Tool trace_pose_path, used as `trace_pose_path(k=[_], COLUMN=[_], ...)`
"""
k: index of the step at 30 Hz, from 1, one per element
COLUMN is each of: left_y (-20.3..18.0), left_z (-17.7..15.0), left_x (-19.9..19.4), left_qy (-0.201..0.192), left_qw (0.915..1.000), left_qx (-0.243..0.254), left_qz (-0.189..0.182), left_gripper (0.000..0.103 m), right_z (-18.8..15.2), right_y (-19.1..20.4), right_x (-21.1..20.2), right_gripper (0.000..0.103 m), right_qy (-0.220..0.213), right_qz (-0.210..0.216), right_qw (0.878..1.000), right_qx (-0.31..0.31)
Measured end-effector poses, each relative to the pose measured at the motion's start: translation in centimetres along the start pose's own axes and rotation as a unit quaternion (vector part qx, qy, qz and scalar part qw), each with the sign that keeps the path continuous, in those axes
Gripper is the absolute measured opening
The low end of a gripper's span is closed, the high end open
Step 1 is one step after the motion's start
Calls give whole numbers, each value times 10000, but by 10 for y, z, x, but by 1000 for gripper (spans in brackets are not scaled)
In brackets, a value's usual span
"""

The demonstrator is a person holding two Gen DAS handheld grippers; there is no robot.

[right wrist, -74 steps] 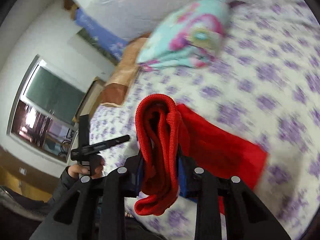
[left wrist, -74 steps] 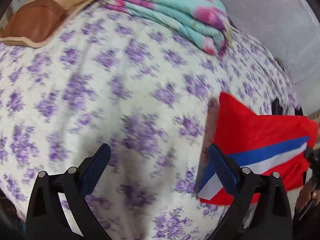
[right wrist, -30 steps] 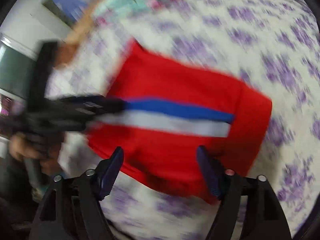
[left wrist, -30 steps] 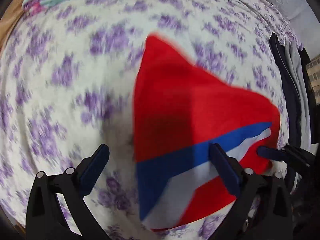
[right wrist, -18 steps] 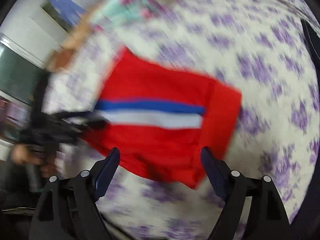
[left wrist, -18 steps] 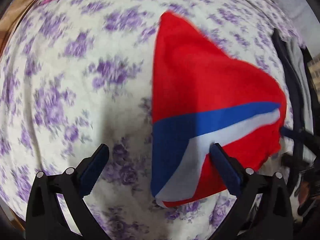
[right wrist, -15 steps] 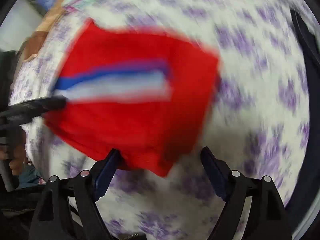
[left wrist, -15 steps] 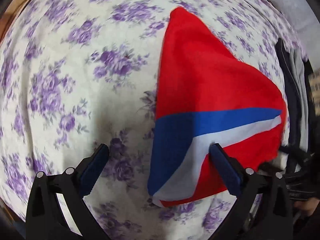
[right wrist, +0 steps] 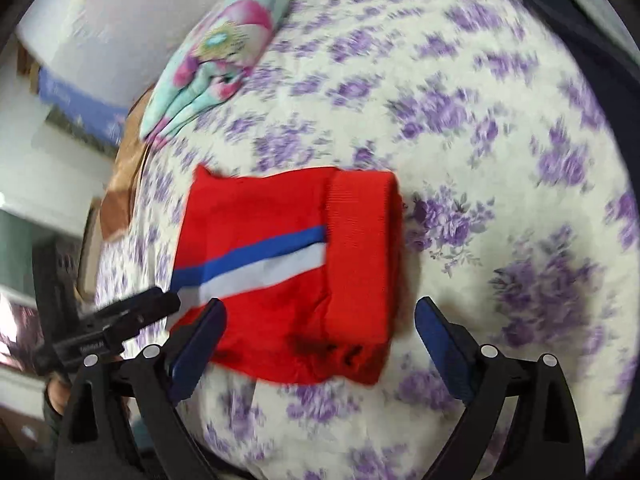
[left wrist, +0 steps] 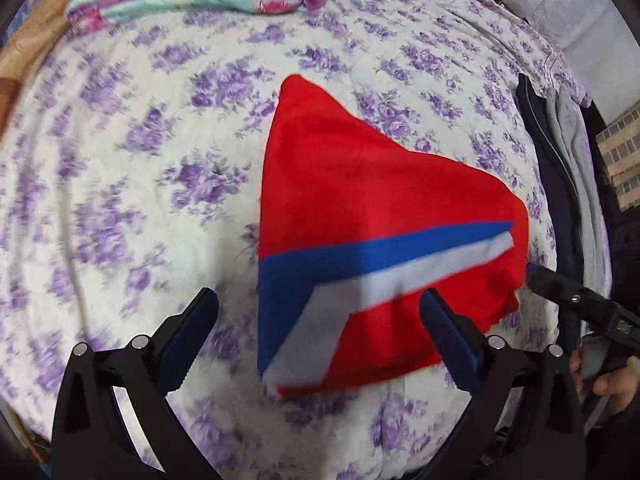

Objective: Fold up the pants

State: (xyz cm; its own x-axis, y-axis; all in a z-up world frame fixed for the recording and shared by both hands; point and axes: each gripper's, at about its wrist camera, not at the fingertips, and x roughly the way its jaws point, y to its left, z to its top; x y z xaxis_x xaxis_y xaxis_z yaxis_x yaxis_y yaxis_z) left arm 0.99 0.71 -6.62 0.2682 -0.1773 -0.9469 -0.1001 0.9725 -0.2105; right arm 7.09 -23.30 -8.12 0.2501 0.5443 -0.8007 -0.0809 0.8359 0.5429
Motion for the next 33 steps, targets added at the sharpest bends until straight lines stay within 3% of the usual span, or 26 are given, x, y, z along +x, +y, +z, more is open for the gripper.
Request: trace_pose_path(k=[4,6,7,9,10,13,15,16,17,18,20,21,23,25,28,33], left_y=[11,2,-4,-19,-26,-50,-53,-51,-44,-36,-19,-18,-24,-28,-27,-50], left_z=[13,16,16,15,14,9,9,10,14,16,22,22,19,19,25,40], left_x=[37,45,45,40,38,25,22,24,32,39,51,50,47,41,22,-14], left_qy=[445,439,403,347,342,349,325,337,409,489,565,530,561,537,509,70], left_qw=[9973,9984,9988,9984,9976,9900,9893,9905,9931,9948,9955,9951,9944,9935,9931,9942], left_qx=[-334,-97,20,383,592,1334,1393,1309,1098,885,313,297,640,808,571,634], left_qz=[-475,-330,-275,-220,-137,306,303,235,56,-145,-700,-782,-632,-594,-892,-866], left_gripper=[97,98,94,76,65,53,53,55,58,67,72,72,64,47,36,35], right_z=[3,3,3,1,0,0,3,5,7,7,9,9,10,16,23,47], right_y=[-8,3,10,24,29,38,35,31,24,16,10,14,20,13,14,37], right_x=[34,46,48,52,53,44,39,41,47,52,61,62,61,54,37,0], right_gripper=[97,98,98,96,90,72,72,78,90,91,91,88,50,39,36,36], right_qy=[177,276,304,420,467,488,480,487,533,593,595,642,763,864,865,563], right_qz=[301,230,180,86,44,170,269,305,358,406,570,509,223,543,873,1051], right_qw=[9982,9988,9991,9990,9986,9979,9978,9979,9979,9974,9966,9966,9959,9944,9918,9880], right_qx=[496,345,225,-126,-232,-393,-378,-300,-128,19,55,-116,-421,-285,-361,-977])
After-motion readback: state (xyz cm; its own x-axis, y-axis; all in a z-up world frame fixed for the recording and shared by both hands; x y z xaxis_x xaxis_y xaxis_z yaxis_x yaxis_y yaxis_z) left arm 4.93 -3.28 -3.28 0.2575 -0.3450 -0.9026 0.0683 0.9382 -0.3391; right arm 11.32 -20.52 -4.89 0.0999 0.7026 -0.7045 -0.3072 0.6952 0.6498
